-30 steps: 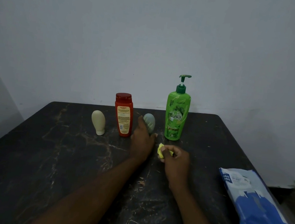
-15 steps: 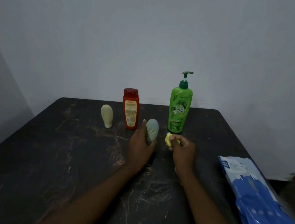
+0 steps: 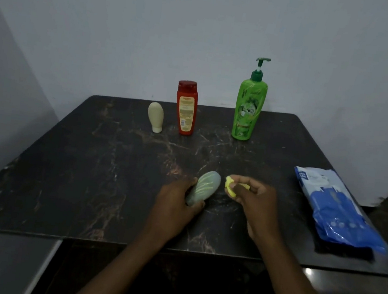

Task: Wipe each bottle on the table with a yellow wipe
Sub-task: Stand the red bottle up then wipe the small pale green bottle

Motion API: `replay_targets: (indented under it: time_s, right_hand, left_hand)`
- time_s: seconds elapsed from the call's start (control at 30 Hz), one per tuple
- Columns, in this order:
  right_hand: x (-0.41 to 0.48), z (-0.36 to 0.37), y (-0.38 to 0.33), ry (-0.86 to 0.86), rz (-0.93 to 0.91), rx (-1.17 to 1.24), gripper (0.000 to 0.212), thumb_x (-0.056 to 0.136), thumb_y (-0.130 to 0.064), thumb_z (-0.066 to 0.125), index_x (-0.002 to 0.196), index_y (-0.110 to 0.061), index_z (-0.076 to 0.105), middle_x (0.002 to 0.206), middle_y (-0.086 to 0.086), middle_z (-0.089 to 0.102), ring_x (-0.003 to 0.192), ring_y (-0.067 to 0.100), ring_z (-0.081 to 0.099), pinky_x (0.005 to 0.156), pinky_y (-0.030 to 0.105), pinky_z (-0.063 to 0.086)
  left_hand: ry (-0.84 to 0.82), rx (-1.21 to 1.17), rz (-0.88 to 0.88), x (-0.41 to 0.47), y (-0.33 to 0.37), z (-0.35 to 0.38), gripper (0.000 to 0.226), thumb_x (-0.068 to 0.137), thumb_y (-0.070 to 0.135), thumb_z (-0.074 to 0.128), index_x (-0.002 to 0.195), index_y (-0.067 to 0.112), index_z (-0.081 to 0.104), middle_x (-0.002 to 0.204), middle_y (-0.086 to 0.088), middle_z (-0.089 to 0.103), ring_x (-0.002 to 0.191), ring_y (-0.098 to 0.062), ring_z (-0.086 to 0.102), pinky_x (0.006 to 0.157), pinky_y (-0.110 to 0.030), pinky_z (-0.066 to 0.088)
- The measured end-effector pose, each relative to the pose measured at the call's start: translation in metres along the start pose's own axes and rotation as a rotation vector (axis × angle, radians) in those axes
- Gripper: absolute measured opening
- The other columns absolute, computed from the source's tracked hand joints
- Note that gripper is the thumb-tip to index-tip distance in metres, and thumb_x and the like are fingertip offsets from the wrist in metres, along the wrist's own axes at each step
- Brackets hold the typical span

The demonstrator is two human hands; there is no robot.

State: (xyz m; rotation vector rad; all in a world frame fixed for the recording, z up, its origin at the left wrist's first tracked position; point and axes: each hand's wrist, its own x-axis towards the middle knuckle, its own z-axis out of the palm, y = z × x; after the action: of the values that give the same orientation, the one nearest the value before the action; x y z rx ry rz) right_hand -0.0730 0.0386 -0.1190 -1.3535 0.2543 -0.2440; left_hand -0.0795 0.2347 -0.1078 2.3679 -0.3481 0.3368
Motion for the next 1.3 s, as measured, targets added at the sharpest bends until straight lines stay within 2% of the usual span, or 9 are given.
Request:
replay_targets:
  time_s: [0.17,0.4,0.57,0.7,0.83,0.97,1.03,1.17,1.3]
  right_hand:
    - [-0.039,-0.002,0.008,-0.028,-0.213,-0.229,0.009,0.084,-0.011,0.077,0.089,-0.018,0.080,0.090,-0.002,0.076,0.087,0.013,0.072,0.078,0.030,0.057]
    - [-0.048,0.002,0.017,0.012,-0.409,-0.495,0.008,0.082,-0.018,0.079,0.088,-0.024,0.078,0.089,-0.013,0.069,0.088,0.007,0.068,0.080,0.035,0.056]
    - [-0.054,0.004,0.017,0.042,-0.449,-0.648,0.013,0.083,-0.016,0.079,0.094,-0.020,0.076,0.091,-0.014,0.067,0.090,-0.004,0.063,0.078,0.007,0.045]
    - [-0.057,0.011,0.017,0.056,-0.469,-0.699,0.010,0.084,-0.012,0.077,0.093,-0.017,0.078,0.091,-0.011,0.067,0.086,-0.001,0.063,0.077,0.007,0.046]
    - [-0.060,0.015,0.016,-0.083,-0.462,-0.671,0.009,0.084,-0.010,0.077,0.091,-0.015,0.080,0.092,-0.013,0.068,0.086,-0.002,0.066,0.076,0.005,0.046]
    - [-0.052,0.009,0.013,0.010,-0.471,-0.737,0.007,0.083,-0.012,0.078,0.087,-0.017,0.080,0.086,-0.009,0.068,0.082,0.001,0.063,0.073,0.003,0.041]
    - [-0.055,0.012,0.012,-0.050,-0.481,-0.719,0.007,0.083,-0.011,0.078,0.087,-0.016,0.080,0.086,-0.010,0.069,0.082,0.000,0.065,0.074,0.006,0.044]
    - [-0.052,0.013,0.012,-0.002,-0.475,-0.727,0.007,0.083,-0.011,0.078,0.084,-0.017,0.080,0.083,-0.009,0.068,0.081,0.001,0.063,0.072,0.003,0.040]
    - [-0.056,0.020,0.008,-0.115,-0.462,-0.677,0.009,0.083,-0.010,0.077,0.088,-0.017,0.080,0.087,-0.011,0.070,0.084,0.001,0.066,0.074,0.007,0.046]
  left_hand:
    - [0.015,0.018,0.025,-0.009,-0.003,0.008,0.053,0.074,0.034,0.089,0.120,0.015,0.074,0.109,0.003,0.071,0.098,-0.012,0.065,0.088,-0.028,0.052]
    - [0.032,-0.023,0.014,-0.019,-0.006,0.007,0.045,0.075,0.034,0.089,0.114,0.018,0.076,0.101,0.006,0.065,0.088,-0.006,0.062,0.081,-0.025,0.051]
    - [0.020,-0.055,-0.012,-0.021,-0.007,0.006,0.042,0.078,0.036,0.086,0.116,0.022,0.076,0.101,0.008,0.063,0.088,-0.004,0.061,0.080,-0.028,0.053]
    - [0.011,-0.068,-0.012,-0.020,-0.009,0.005,0.039,0.078,0.034,0.086,0.113,0.021,0.077,0.097,0.006,0.064,0.084,-0.005,0.060,0.077,-0.030,0.052]
    - [0.015,-0.033,-0.002,-0.021,-0.009,0.005,0.036,0.079,0.033,0.085,0.111,0.019,0.077,0.095,0.004,0.065,0.082,-0.009,0.060,0.075,-0.031,0.052]
    - [0.013,-0.019,-0.001,-0.021,-0.010,0.004,0.038,0.079,0.035,0.085,0.113,0.021,0.077,0.097,0.004,0.066,0.084,-0.010,0.061,0.076,-0.033,0.053]
    - [0.011,-0.015,0.005,-0.021,-0.010,0.004,0.039,0.079,0.034,0.085,0.114,0.020,0.077,0.096,0.003,0.066,0.084,-0.012,0.062,0.075,-0.033,0.052]
    - [0.017,-0.016,0.006,-0.020,-0.009,0.004,0.039,0.078,0.033,0.086,0.114,0.021,0.077,0.092,0.004,0.063,0.080,-0.011,0.060,0.070,-0.025,0.044]
    - [0.006,-0.031,0.022,-0.020,-0.008,0.003,0.037,0.081,0.034,0.084,0.115,0.020,0.078,0.097,0.002,0.066,0.085,-0.013,0.064,0.075,-0.033,0.053]
